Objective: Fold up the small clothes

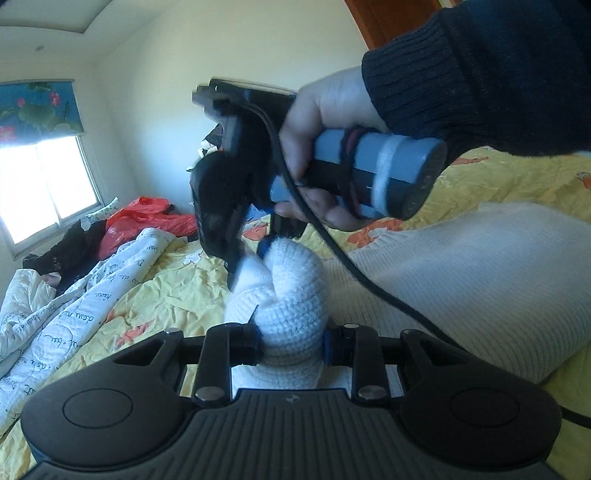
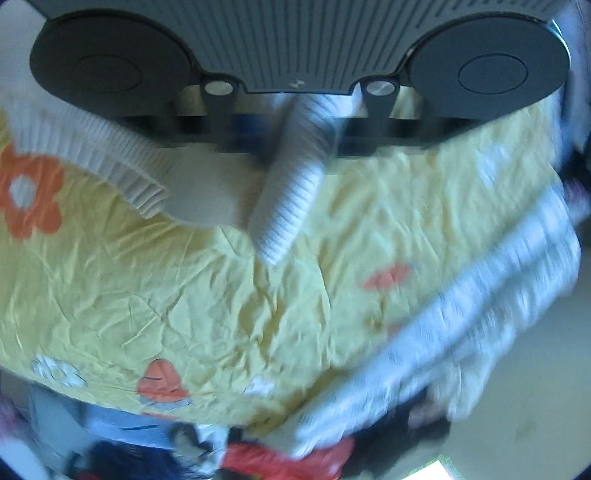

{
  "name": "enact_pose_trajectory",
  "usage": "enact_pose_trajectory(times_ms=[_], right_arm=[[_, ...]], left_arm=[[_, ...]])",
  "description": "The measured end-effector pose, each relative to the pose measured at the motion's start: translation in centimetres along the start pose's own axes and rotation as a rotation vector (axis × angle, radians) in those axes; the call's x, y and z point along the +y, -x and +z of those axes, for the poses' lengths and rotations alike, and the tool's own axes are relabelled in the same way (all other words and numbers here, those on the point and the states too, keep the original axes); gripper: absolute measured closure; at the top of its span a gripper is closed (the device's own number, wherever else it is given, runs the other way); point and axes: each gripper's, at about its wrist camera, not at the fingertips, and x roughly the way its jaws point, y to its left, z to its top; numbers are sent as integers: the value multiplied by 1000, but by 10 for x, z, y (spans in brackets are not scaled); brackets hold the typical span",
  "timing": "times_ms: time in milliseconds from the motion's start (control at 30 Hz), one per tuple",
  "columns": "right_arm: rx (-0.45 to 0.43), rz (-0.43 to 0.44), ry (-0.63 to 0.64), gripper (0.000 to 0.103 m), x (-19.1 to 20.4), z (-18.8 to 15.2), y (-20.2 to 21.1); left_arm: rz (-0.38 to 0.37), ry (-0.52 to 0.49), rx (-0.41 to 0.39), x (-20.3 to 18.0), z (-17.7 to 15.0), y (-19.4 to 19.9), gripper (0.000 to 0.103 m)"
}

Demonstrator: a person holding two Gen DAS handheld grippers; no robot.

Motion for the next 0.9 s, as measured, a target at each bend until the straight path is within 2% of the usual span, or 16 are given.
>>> enact_pose_trajectory(times_ms=[133,233,433,567,700,800,900], right_arm=[[-38,28,44,78,-12,-7,22],[-81,47,58,78,-30,-14,52],[-186,13,31,79,-92,-49,138],[-243,-10,-87,80,-153,-96,180],[-250,-57,-256,85,-209,-155,180],[-314,-35,-302,86,-218,-184,184],[-406,6,-323,86,-219,-195,198]], left_arm=[[-24,-14,-13,-2,8,6,75],[-69,-43,-60,-14,20,17,75],[-242,-109,-191,-67,56,38,75],[-368,-196,-229,-118,59,44,75],[-450,-316,-178,-169,38,39,75],[-463,-344,-196,-179,32,48,75],[-472,-361,-206,-177,30,47,75]])
